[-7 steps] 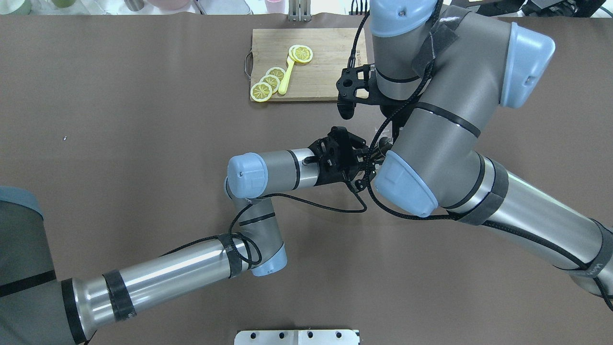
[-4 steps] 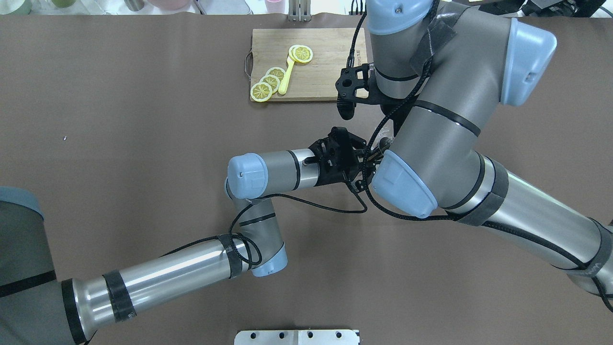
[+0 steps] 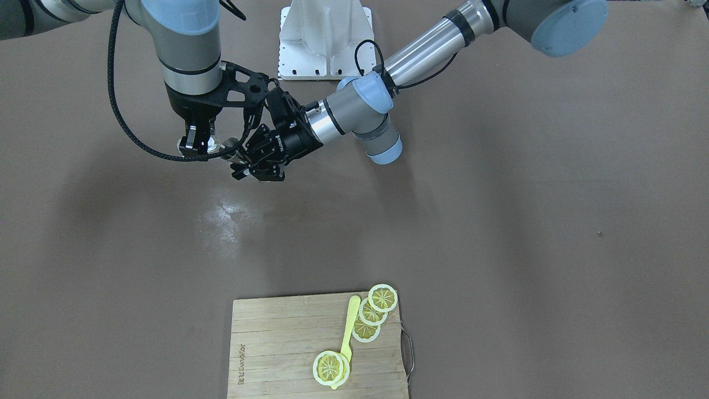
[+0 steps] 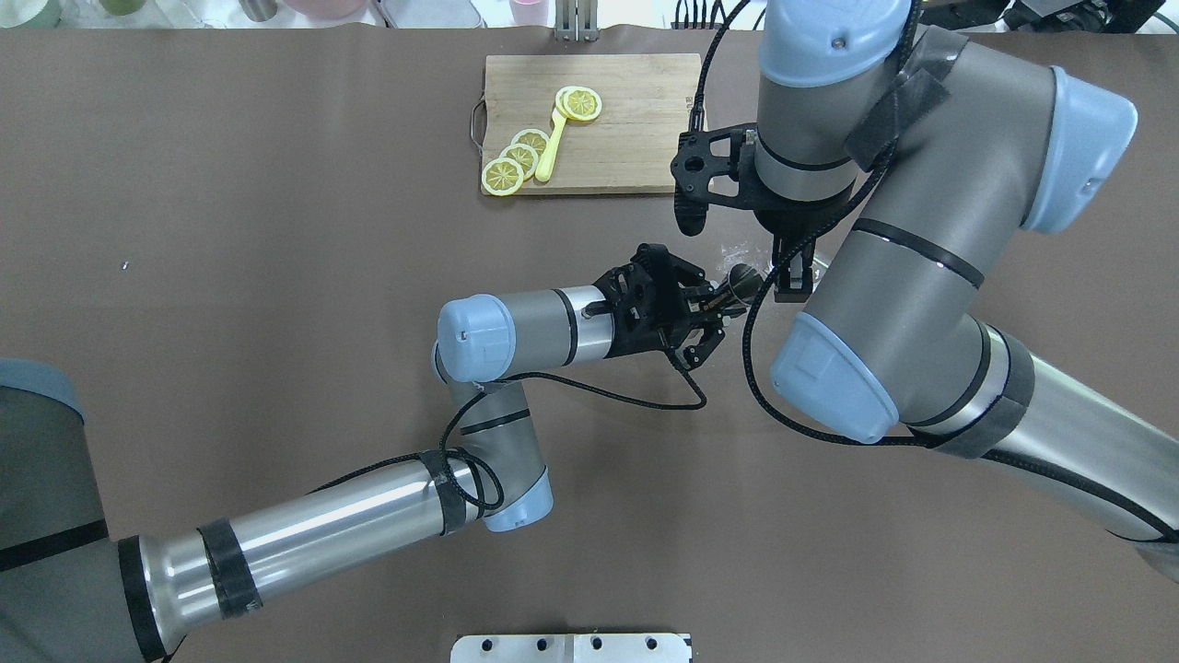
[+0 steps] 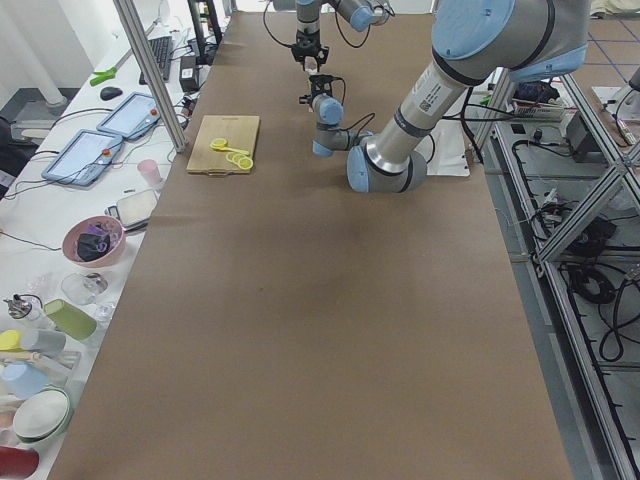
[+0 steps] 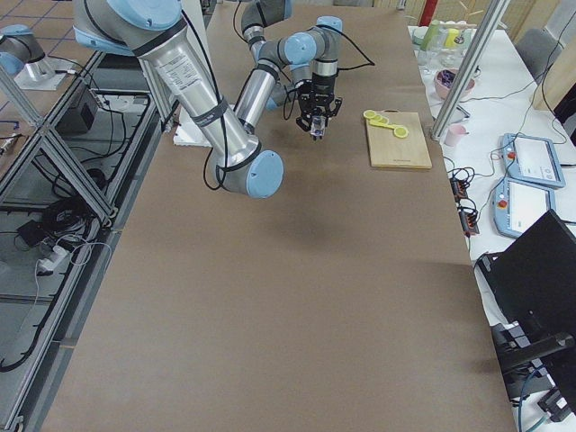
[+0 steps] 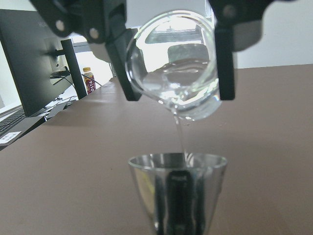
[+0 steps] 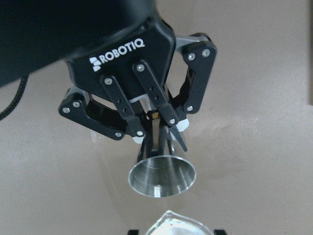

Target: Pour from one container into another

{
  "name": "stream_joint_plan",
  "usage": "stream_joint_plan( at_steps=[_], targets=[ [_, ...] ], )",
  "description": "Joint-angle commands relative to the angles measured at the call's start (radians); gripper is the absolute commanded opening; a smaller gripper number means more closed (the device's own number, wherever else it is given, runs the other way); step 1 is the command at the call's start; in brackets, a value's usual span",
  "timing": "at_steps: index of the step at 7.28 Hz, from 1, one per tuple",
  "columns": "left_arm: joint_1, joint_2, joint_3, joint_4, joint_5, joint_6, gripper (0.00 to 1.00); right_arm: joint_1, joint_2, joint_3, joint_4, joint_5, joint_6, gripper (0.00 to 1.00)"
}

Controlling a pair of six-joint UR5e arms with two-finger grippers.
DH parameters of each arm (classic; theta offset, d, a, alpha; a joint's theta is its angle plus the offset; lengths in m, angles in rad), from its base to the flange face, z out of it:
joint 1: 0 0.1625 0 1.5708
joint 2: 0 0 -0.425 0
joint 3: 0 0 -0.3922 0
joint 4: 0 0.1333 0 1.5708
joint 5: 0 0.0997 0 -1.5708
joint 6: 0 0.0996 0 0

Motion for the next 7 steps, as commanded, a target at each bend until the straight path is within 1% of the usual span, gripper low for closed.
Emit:
stream_joint_plan(
  at_steps=[1,3,5,6,7],
  targets=[
    [-0.002,0.0,-0.002,0.0,0.011,0.0,0.0,0.013,-0.032,0.005,0.127,0.008,0.041,0.0],
    [-0.002,0.006,-0.015,0.0,0.014,0.0,0.0,0.035,-0.082,0.023,0.21,0.027,0.073,0.0],
    [-0.006,0.052,-0.064,0.0,0.014,-0.002,0.0,0.1,-0.188,0.025,0.357,0.119,0.075,0.0],
    [-0.011,0.092,-0.105,0.002,0.014,-0.005,0.0,0.143,-0.257,0.031,0.423,0.176,0.075,0.0],
    [-0.023,0.136,-0.153,0.005,0.014,-0.006,0.0,0.17,-0.338,0.033,0.518,0.21,0.085,0.0]
  ],
)
